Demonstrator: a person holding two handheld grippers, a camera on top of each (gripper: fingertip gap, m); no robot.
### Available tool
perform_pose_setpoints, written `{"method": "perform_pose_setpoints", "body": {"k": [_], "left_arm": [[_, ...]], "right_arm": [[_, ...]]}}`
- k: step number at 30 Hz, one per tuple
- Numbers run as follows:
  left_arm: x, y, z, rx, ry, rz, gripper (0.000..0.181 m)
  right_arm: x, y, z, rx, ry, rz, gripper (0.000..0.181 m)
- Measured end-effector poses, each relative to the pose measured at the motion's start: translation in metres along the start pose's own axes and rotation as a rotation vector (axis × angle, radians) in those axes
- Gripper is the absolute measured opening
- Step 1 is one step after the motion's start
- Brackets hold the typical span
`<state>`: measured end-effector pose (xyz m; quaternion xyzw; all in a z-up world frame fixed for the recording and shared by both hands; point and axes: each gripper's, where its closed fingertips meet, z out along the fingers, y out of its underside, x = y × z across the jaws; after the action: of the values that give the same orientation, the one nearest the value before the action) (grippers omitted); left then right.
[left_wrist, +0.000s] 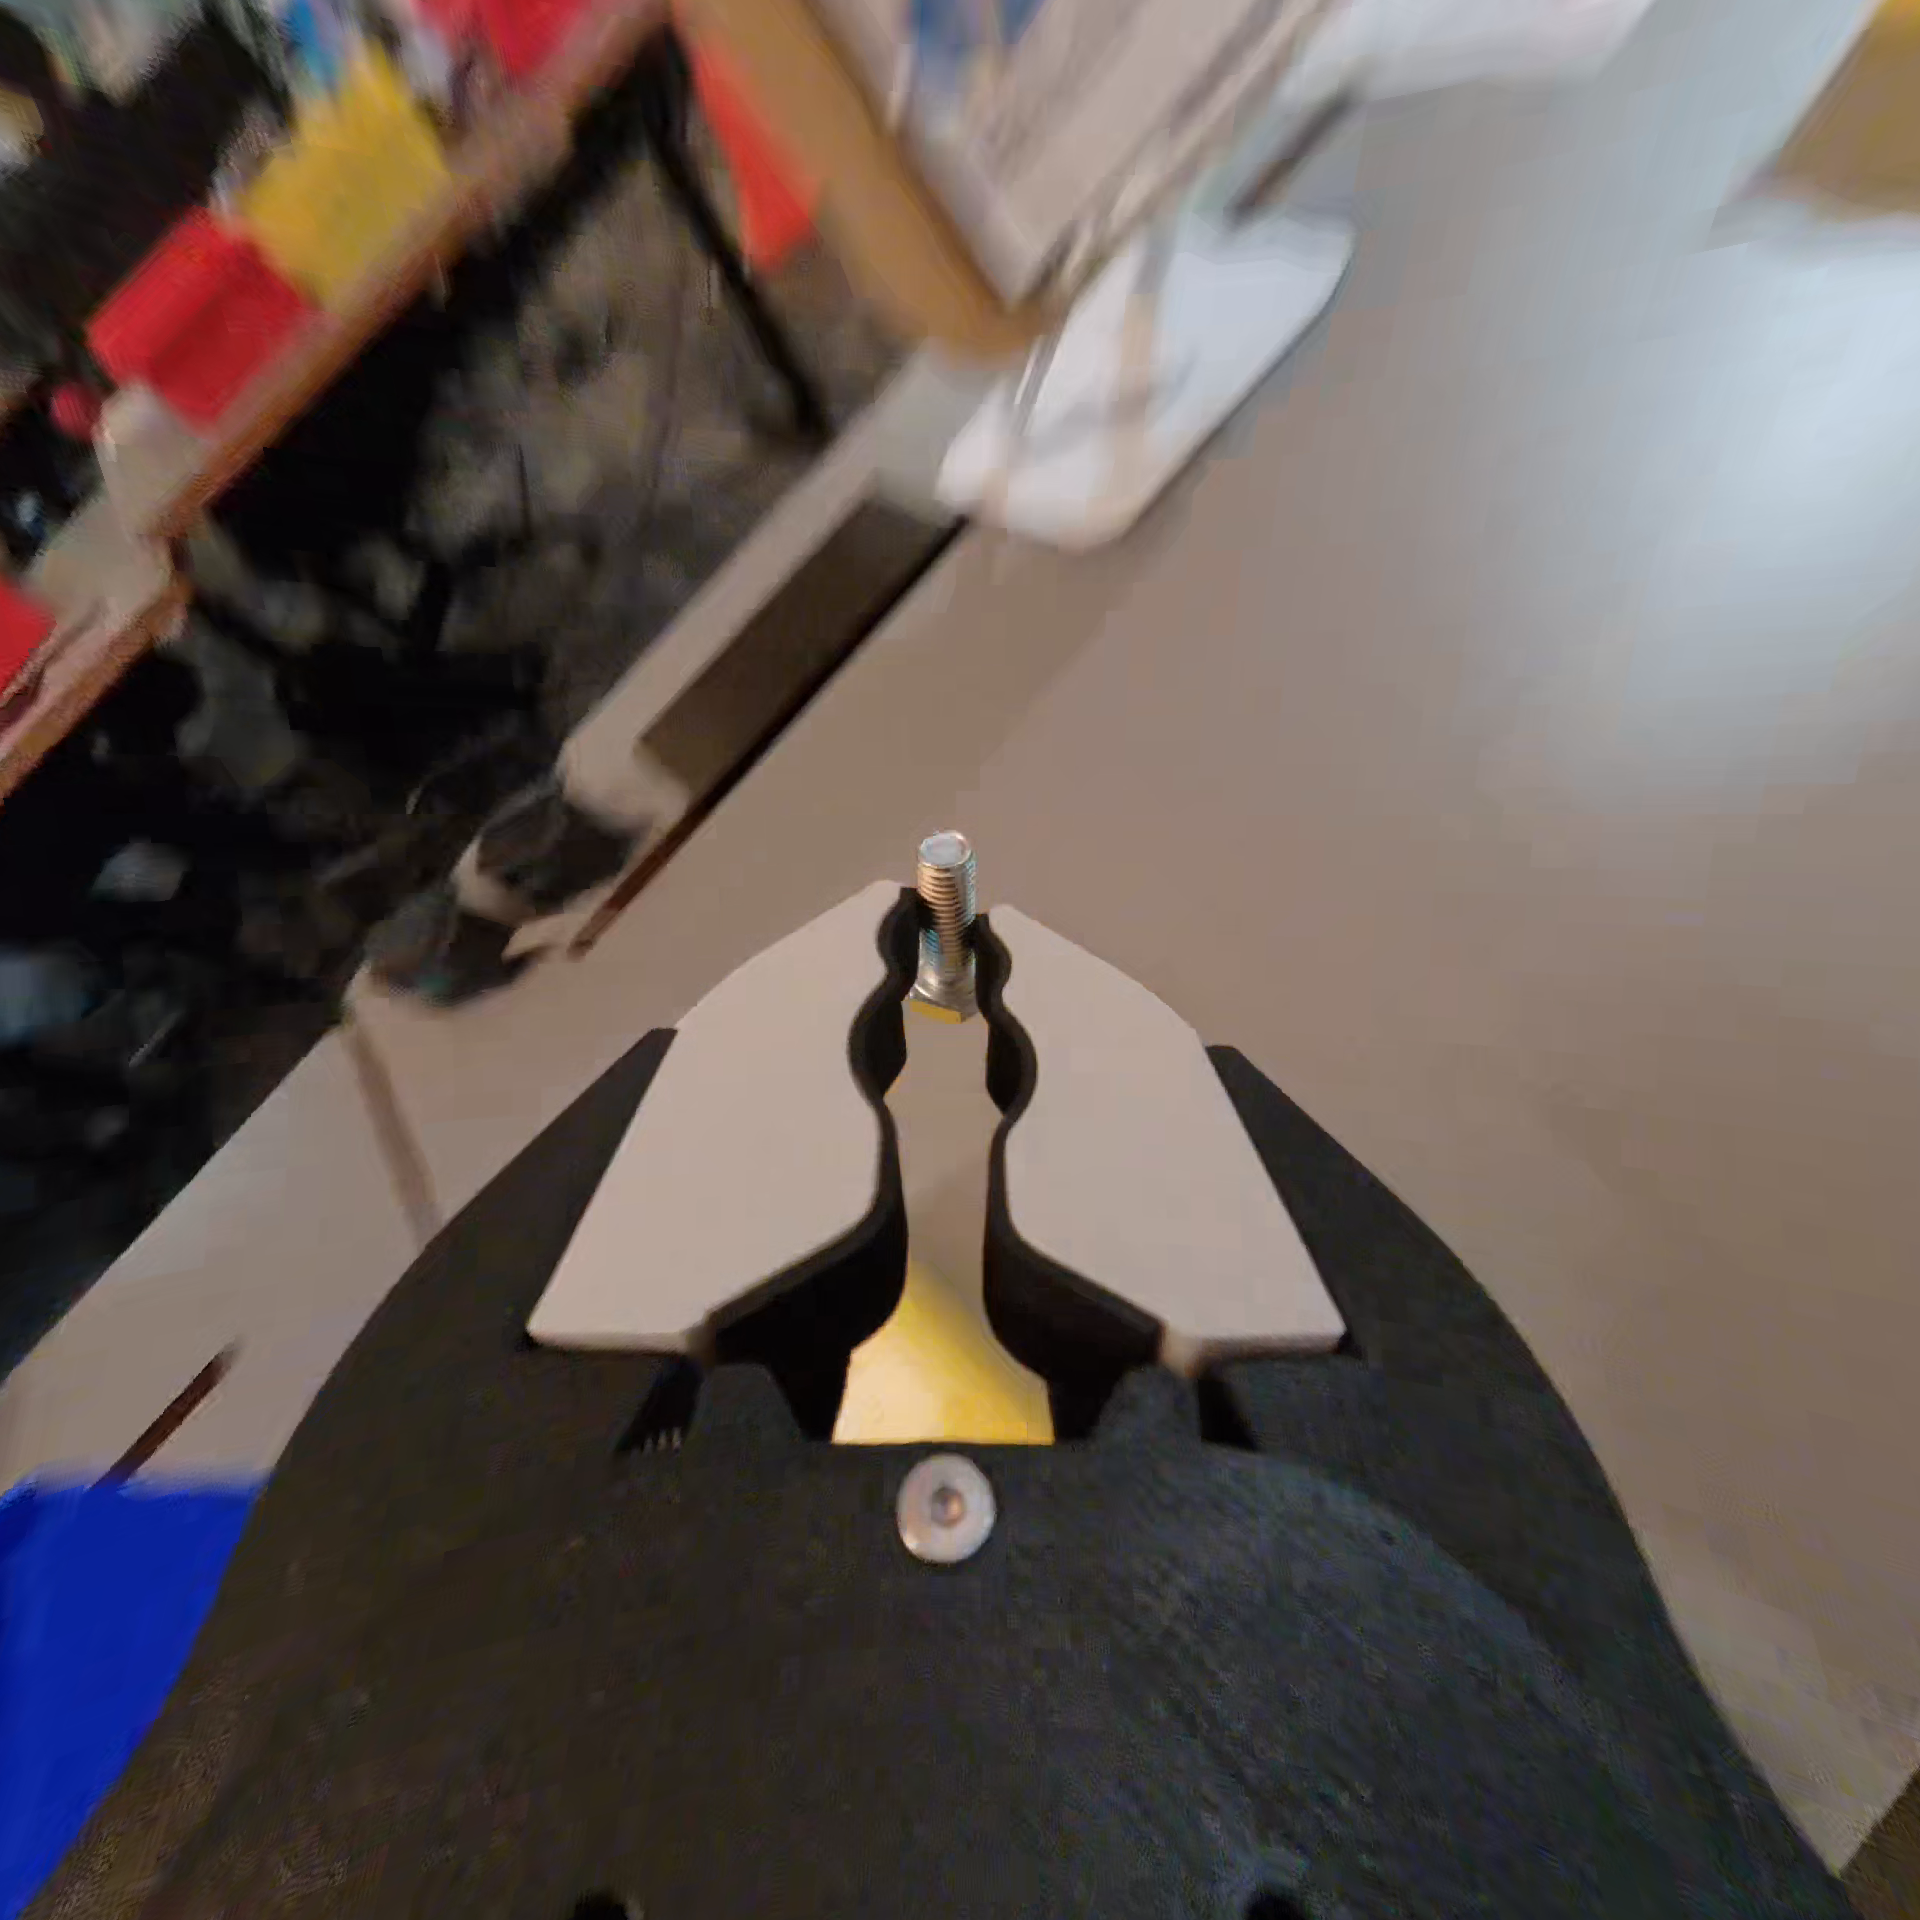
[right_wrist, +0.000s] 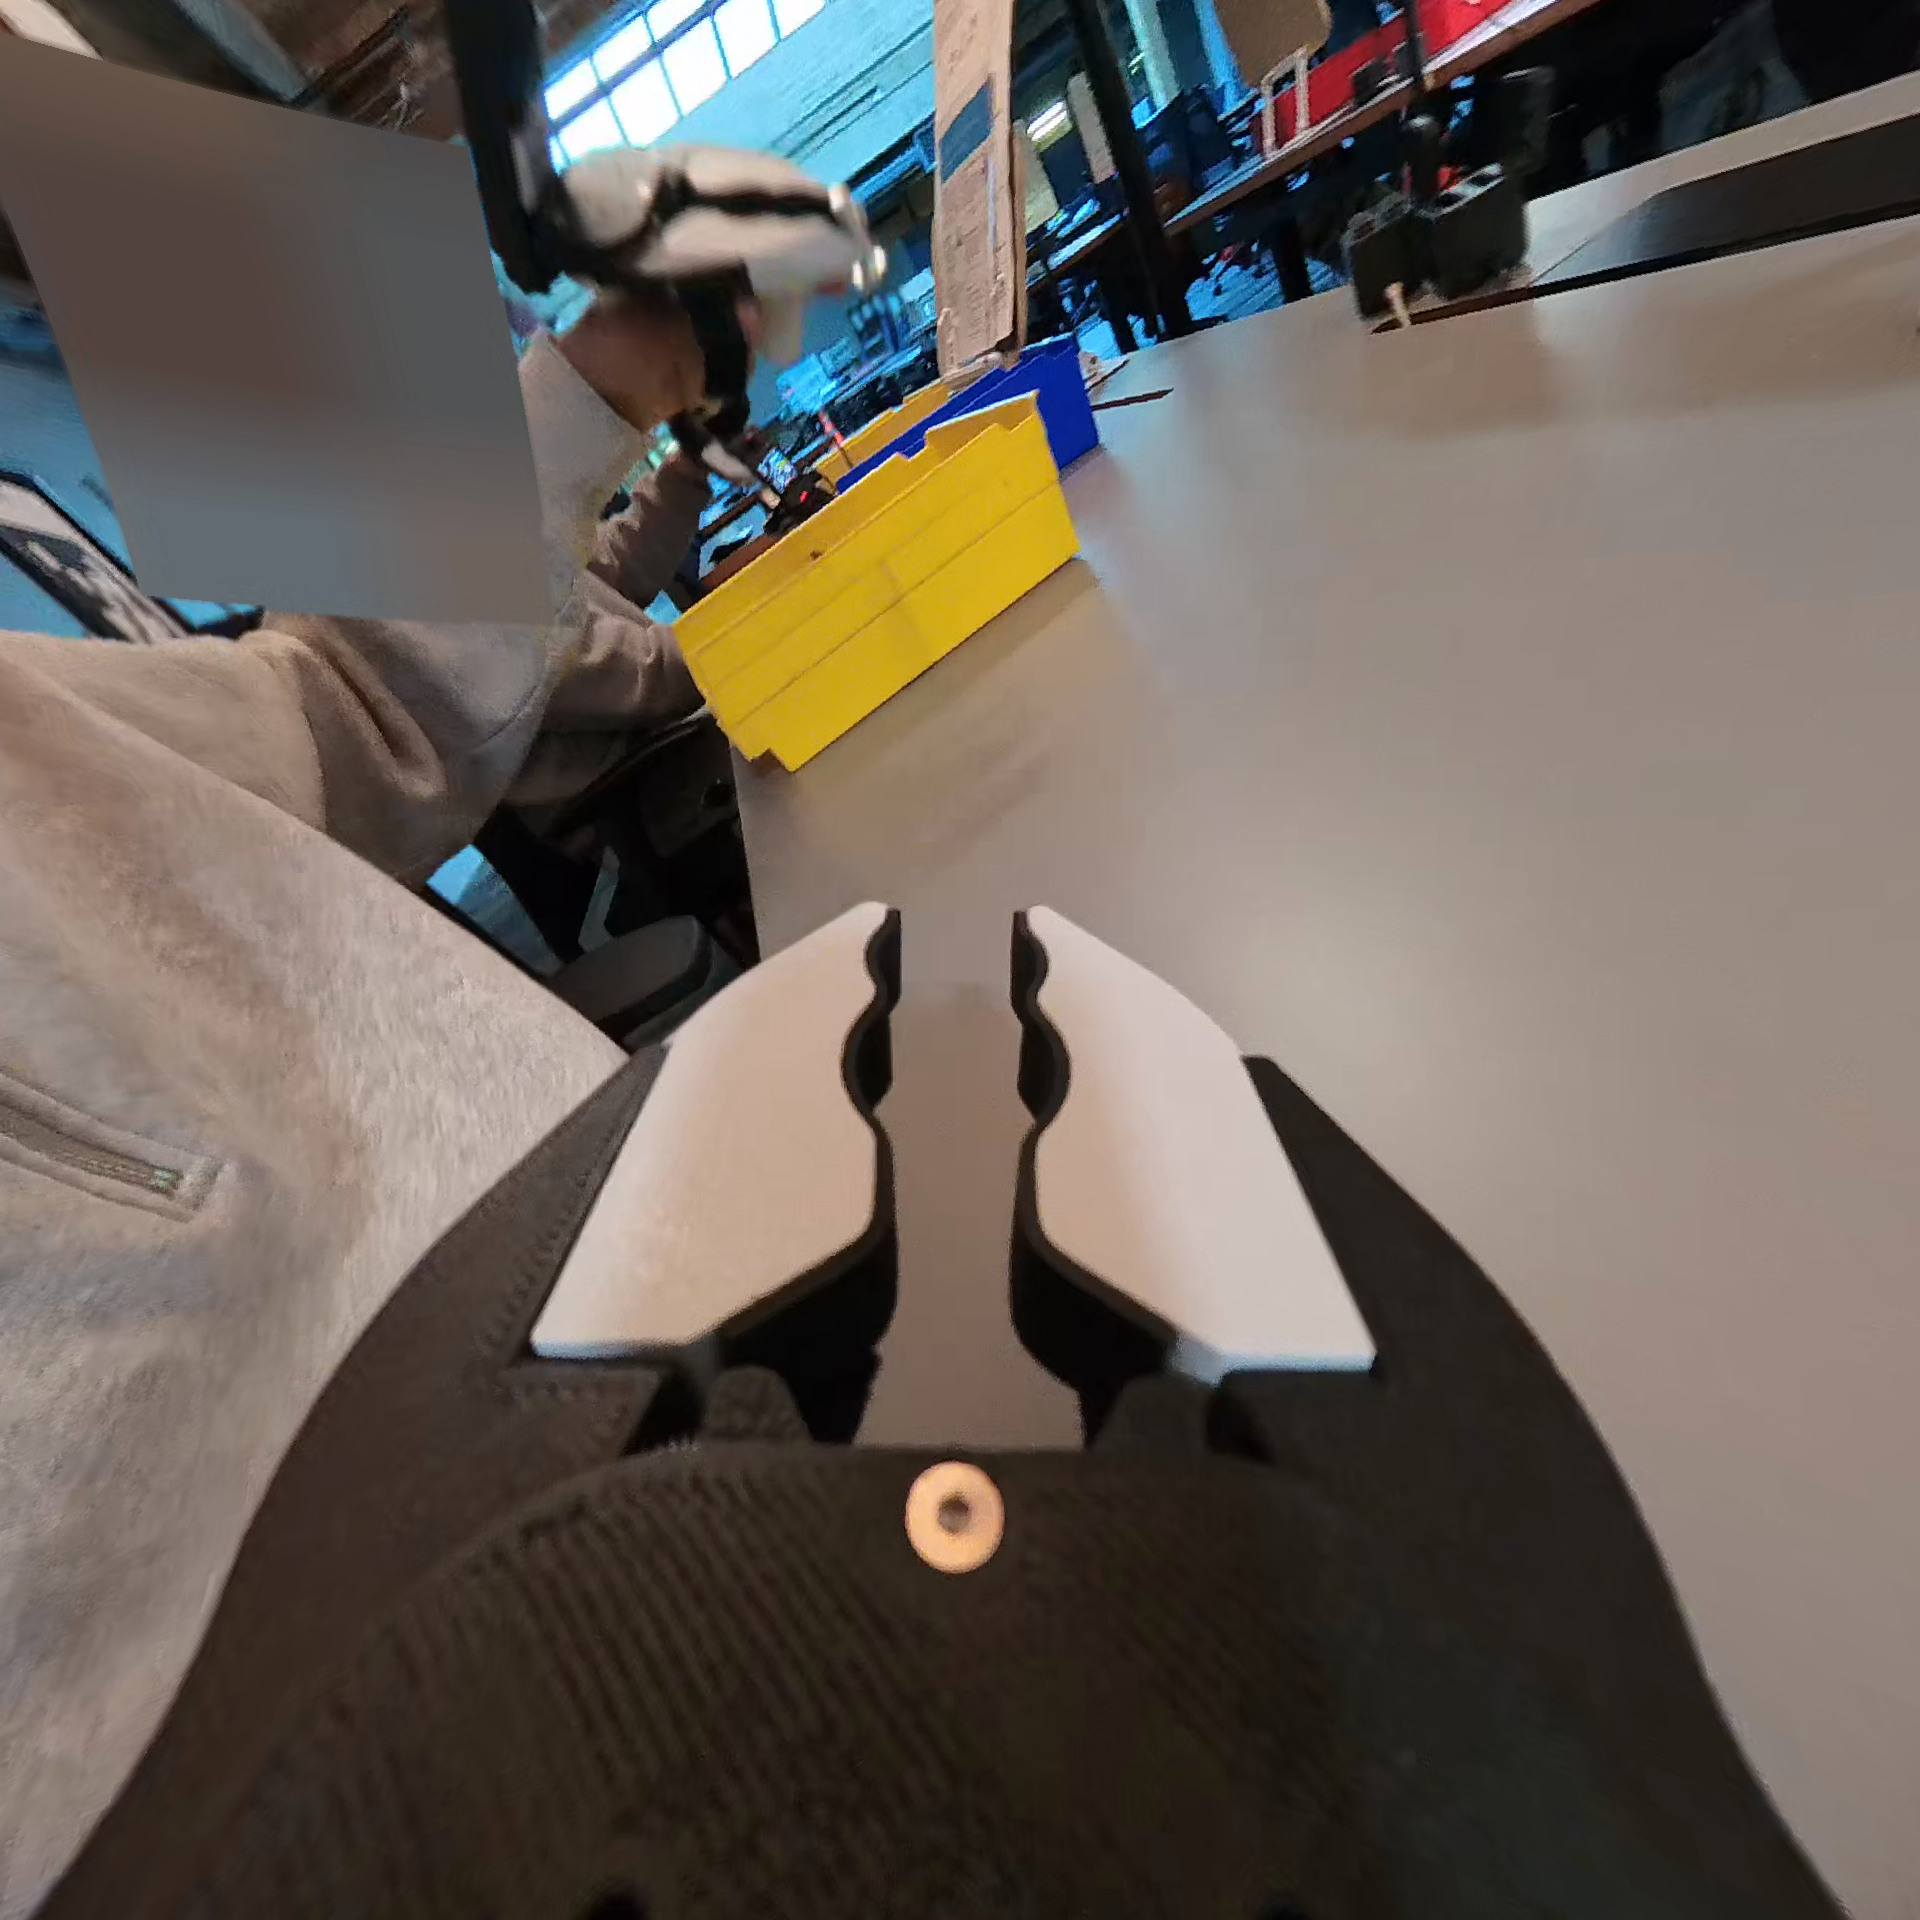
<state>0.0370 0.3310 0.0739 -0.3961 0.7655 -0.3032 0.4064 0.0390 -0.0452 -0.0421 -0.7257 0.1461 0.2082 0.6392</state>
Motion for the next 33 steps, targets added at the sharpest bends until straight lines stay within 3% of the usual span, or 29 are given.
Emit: {"method": "perform_pose_setpoints", "body": {"k": [2, 4, 9, 13, 21, 33], "left_arm": [[0.059, -0.048, 0.01, 0.162, 0.059, -0.067, 0.01], [0.124, -0.073, 0.03, 0.222, 0.138, -0.108, 0.011], [0.277, -0.102, 0.088, 0.307, 0.395, -0.202, 0.011], [0.347, -0.108, 0.111, 0.316, 0.57, -0.352, 0.011], [0.393, -0.095, 0.112, 0.322, 0.654, -0.248, 0.011], [0.411, -0.09, 0.106, 0.334, 0.748, -0.144, 0.01]], "right_arm": [[-0.008, 0.005, 0.002, -0.022, -0.001, -0.053, 0.019], [-0.015, 0.01, 0.001, -0.038, 0.018, -0.131, 0.019], [-0.026, -0.001, -0.016, -0.003, 0.135, -0.412, 0.016], [-0.027, -0.014, -0.026, 0.068, 0.181, -0.482, 0.015], [-0.019, -0.002, -0.023, 0.033, 0.171, -0.4, 0.019], [-0.021, 0.017, -0.012, -0.059, 0.172, -0.468, 0.01]]}}
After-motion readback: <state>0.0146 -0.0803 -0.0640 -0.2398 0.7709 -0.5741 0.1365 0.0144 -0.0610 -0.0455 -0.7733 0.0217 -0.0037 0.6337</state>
